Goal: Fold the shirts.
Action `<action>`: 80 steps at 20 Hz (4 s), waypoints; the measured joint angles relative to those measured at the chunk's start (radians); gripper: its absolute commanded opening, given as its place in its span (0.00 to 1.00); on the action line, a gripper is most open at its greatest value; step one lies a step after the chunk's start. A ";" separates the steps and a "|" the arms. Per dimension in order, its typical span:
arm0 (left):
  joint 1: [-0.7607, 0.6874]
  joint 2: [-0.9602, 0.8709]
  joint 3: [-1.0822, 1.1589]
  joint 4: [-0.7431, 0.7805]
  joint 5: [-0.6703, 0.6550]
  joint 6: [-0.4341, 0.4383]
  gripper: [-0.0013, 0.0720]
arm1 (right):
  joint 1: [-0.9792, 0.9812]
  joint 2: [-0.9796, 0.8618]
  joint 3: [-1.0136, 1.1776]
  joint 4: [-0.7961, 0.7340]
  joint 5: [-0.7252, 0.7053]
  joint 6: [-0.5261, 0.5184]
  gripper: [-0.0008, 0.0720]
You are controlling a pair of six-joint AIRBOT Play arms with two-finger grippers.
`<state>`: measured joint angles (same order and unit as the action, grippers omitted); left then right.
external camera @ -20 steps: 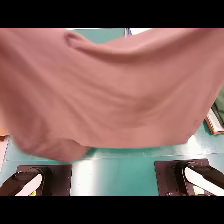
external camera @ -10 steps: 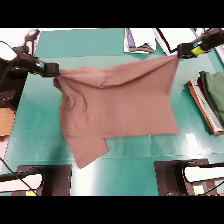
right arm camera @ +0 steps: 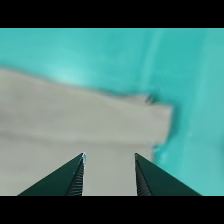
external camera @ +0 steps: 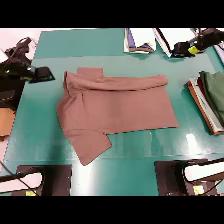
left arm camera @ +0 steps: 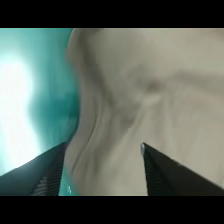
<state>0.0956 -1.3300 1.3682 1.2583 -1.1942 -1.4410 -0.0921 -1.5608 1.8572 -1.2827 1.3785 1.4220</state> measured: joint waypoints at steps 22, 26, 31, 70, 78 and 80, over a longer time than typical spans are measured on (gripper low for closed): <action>-0.098 0.391 -0.976 -0.356 0.267 0.004 0.05 | 0.040 0.484 -0.605 0.217 -0.111 -0.063 0.52; -0.128 0.420 -0.893 -0.326 0.232 0.006 0.05 | -0.085 0.539 -0.662 0.206 -0.047 -0.064 0.52; -0.136 0.444 -0.778 -0.266 0.179 0.002 0.05 | -0.381 0.601 -0.922 0.133 0.015 -0.071 0.79; -0.139 0.623 0.627 -0.034 0.071 -0.083 0.05 | -0.235 0.779 -0.031 0.154 -0.080 -0.106 0.03; -0.139 0.484 0.330 0.014 -0.005 -0.096 0.05 | -0.228 0.555 0.088 0.134 0.096 -0.045 0.03; -0.140 0.389 0.226 0.016 -0.011 -0.091 0.05 | -0.208 0.472 0.000 0.127 0.113 -0.040 0.03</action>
<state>-0.0441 -0.9405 1.5940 1.2743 -1.2057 -1.5318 -0.3000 -1.0889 1.8572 -1.1557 1.4910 1.3815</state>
